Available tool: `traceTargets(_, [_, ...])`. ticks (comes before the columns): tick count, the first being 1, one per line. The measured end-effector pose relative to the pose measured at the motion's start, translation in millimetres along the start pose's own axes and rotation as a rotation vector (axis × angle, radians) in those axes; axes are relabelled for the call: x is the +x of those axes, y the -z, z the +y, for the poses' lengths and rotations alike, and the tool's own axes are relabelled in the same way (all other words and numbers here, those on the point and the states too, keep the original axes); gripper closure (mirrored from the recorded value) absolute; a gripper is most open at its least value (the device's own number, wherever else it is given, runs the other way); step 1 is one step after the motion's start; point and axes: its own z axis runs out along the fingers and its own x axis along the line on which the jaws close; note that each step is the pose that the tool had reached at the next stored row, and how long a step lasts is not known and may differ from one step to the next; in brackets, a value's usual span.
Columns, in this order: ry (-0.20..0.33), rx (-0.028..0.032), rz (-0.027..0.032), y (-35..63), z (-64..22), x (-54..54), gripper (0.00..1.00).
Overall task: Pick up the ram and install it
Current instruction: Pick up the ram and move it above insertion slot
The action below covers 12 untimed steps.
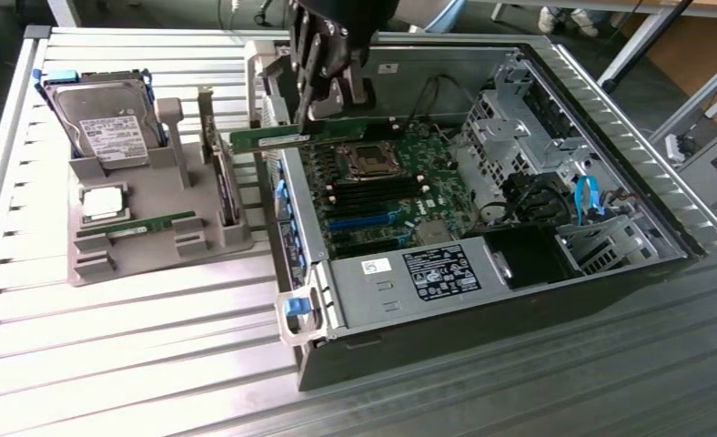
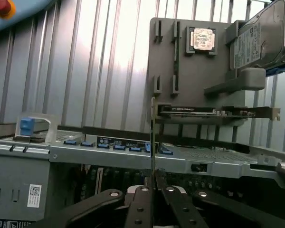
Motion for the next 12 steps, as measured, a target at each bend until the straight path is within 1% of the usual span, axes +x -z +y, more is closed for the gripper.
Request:
traceTargets(3, [0.000, -0.0012, -0.0001, 1.6, -18.1, 3.7, 0.89])
traceTargets(7, [0.000, -0.0019, -0.0003, 3.2, -37.2, 7.1, 0.89])
traceTargets(10, [0.000, -0.0029, -0.0003, 5.4, -61.3, 11.2, 0.89])
traceTargets(11, [0.000, -0.0034, -0.0004, 6.2, -70.7, 12.4, 0.89])
traceTargets(12, [0.000, -0.0036, -0.0005, 6.7, -77.7, 13.2, 0.89])
